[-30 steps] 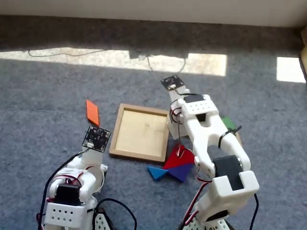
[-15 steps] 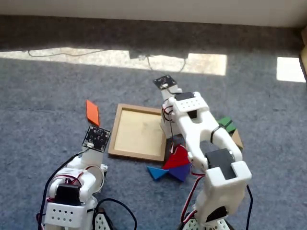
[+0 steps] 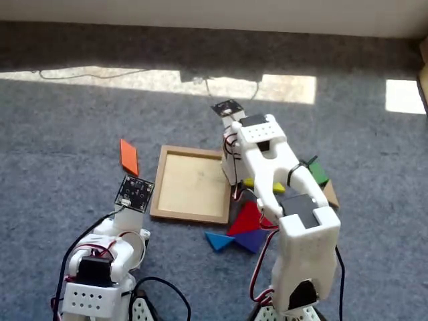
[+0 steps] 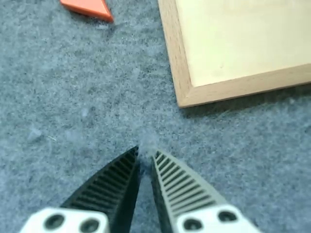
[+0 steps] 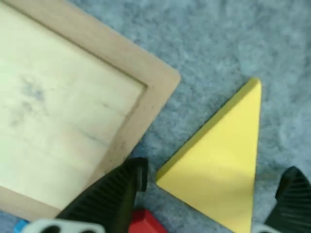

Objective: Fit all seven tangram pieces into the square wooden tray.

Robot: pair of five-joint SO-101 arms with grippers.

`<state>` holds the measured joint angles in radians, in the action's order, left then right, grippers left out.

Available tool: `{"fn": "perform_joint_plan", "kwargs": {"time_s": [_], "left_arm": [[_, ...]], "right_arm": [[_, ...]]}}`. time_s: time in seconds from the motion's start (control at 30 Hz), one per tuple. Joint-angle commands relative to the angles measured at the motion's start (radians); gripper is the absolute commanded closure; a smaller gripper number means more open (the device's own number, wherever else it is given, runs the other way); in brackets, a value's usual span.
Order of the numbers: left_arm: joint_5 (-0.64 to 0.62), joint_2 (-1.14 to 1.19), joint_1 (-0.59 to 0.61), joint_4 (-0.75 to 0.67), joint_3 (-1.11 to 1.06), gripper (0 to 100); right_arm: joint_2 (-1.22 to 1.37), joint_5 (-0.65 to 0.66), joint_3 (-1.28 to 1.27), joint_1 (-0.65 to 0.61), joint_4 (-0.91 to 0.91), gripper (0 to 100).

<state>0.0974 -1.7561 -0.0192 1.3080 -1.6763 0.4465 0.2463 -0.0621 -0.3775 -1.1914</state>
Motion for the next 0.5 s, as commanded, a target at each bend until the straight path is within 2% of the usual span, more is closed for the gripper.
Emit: {"fn": "perform_joint_plan", "kwargs": {"time_s": [0.0, 0.2, 0.47], "left_arm": [[-0.009, -0.021, -0.013, -0.002, -0.021, 99], [-0.009, -0.021, -0.013, -0.002, -0.021, 99], [-0.009, -0.021, -0.013, -0.002, -0.021, 99]], "right_arm": [[0.007, -0.003, 0.054, 0.050, 0.004, 61.0], [0.007, 0.029, 0.054, 0.084, 0.004, 68.3], [0.005, 0.031, 0.058, 0.091, -0.013, 68.8]]}}
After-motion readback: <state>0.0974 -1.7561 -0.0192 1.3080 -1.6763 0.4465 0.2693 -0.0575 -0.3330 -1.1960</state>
